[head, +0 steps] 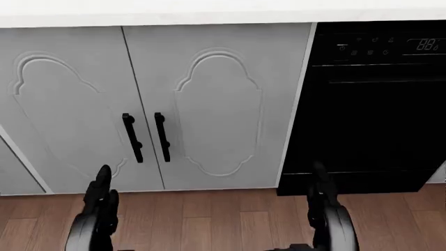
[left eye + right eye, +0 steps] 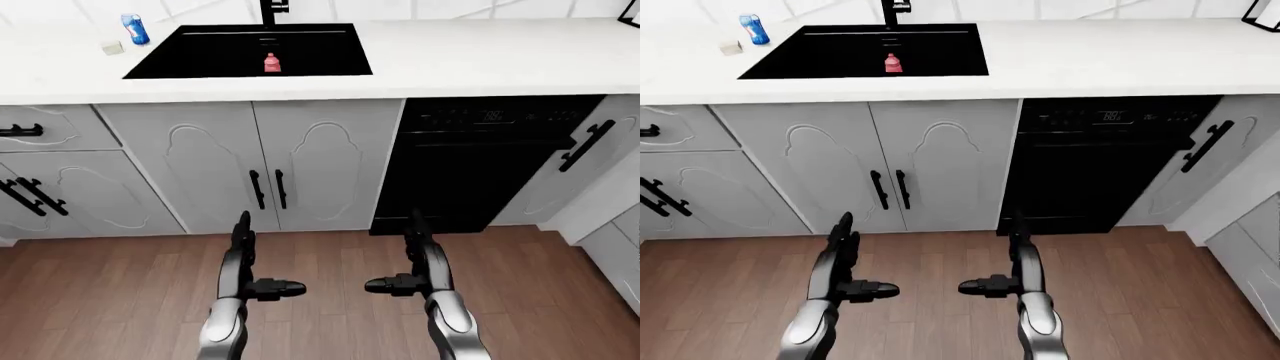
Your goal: Turn the sink spout to the right.
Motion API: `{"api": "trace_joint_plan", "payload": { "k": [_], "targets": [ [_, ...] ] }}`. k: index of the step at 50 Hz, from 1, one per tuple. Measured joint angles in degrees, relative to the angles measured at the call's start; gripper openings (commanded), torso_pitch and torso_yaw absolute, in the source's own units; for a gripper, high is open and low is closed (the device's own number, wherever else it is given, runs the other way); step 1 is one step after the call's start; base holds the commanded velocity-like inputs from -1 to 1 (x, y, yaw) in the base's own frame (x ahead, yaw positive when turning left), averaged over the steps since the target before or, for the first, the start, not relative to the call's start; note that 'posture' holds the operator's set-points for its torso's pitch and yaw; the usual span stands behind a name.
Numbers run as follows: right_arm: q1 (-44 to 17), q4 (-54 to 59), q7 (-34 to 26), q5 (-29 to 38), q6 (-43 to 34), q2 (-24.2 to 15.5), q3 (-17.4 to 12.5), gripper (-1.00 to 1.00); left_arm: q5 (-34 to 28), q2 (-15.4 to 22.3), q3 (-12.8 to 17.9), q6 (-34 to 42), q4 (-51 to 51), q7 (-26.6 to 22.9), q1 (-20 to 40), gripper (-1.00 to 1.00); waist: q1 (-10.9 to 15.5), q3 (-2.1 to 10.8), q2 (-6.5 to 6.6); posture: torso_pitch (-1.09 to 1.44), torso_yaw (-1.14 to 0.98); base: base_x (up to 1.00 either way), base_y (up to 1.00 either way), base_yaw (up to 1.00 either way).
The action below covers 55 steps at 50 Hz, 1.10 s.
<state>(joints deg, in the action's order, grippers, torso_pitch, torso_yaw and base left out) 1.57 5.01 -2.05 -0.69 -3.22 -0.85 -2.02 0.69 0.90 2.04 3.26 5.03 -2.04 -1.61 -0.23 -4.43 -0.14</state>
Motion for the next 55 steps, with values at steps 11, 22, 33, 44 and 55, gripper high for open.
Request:
{"api": "trace_joint_plan", "payload": {
  "k": [11, 22, 33, 44, 55],
  "targets": [
    [1.7, -6.8, 1.0, 1.0, 0.1, -0.9, -2.3, 1.00, 0.3, 0.1, 0.5, -0.3, -5.1, -0.1, -0.7, 1.00, -1.0, 2.53, -4.18, 0.00, 0.00, 0.00, 0.59, 0.00],
    [1.8, -6.4, -0.1, 0.1, -0.3, 0.2, -0.4, 1.00, 0.1, 0.7, 2.3, -0.4, -4.3, 0.6, -1.1, 1.00, 0.3, 1.99, -0.98, 0.00, 0.00, 0.00, 0.00, 0.00],
    [1.9, -7.4, 0.7, 0.4, 0.5, -0.3, -1.4, 1.00, 0.1, 0.3, 0.9, -1.0, -5.7, 0.0, -0.3, 1.00, 0.5, 3.96, -0.61, 0.00, 0.00, 0.00, 0.02, 0.00],
    [1.4, -8.9, 0.9, 0.8, 0.3, -0.6, -1.9, 1.00, 0.0, -0.1, 0.1, -1.3, -5.9, -0.2, 0.1, 1.00, -1.9, 1.91, 0.47, 0.00, 0.00, 0.00, 0.54, 0.00],
    [-3.6, -9.9, 0.0, -0.6, -6.9, -2.1, -3.1, 1.00, 2.6, 1.3, 3.5, 4.4, -8.0, -0.3, 1.8, 1.00, 0.5, 1.68, -2.55, 0.00, 0.00, 0.00, 0.00, 0.00]
  ]
}}
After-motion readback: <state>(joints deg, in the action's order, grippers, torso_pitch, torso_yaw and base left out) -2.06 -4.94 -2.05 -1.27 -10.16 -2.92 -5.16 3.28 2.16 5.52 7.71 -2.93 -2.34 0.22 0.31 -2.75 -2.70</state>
